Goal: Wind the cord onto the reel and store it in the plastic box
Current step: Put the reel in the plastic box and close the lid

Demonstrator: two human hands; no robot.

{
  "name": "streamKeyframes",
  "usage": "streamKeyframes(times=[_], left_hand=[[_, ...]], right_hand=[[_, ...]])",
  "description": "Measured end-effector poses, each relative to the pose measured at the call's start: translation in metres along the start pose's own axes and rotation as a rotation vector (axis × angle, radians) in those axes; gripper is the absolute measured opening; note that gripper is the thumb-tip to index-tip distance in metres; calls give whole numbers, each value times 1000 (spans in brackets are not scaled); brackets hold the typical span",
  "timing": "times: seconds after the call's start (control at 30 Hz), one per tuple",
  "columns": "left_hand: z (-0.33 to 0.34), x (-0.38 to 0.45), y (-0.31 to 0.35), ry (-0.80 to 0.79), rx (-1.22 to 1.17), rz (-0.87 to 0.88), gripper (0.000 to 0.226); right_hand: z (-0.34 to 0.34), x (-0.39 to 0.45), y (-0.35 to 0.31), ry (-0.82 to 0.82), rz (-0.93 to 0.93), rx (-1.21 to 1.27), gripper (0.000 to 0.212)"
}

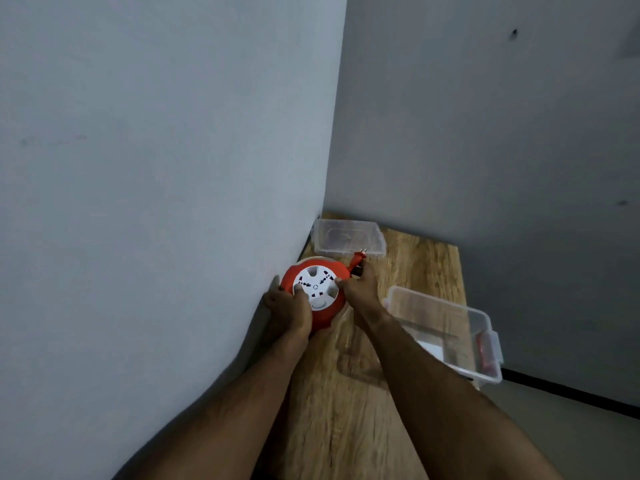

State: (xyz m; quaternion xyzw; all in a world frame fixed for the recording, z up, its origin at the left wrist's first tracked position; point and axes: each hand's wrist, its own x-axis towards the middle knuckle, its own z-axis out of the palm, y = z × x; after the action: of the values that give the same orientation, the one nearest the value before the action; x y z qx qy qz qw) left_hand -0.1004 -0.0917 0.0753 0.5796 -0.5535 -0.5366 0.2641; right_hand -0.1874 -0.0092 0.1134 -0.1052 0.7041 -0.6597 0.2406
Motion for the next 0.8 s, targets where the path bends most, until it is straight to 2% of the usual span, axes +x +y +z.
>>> streamKeyframes(times=[0.17, 0.3, 0.47, 0.6, 0.8], left_hand=[[46, -27, 53, -146, -98, 206, 53], [96, -66, 70, -284, -65, 297, 53], [144, -109, 55, -420, 11, 327, 50], [161, -128, 33, -504, 116, 368, 51], [166, -128, 14, -492, 380, 408, 42]], right_hand=[[-60, 16, -35, 154, -60, 73, 53], [-126, 21, -45, 299, -75, 90, 51], [-196, 8, -30, 491, 6, 34, 43], [-231, -4, 2, 552, 120, -73, 40], [-240, -15, 30, 585, 252, -331, 30]])
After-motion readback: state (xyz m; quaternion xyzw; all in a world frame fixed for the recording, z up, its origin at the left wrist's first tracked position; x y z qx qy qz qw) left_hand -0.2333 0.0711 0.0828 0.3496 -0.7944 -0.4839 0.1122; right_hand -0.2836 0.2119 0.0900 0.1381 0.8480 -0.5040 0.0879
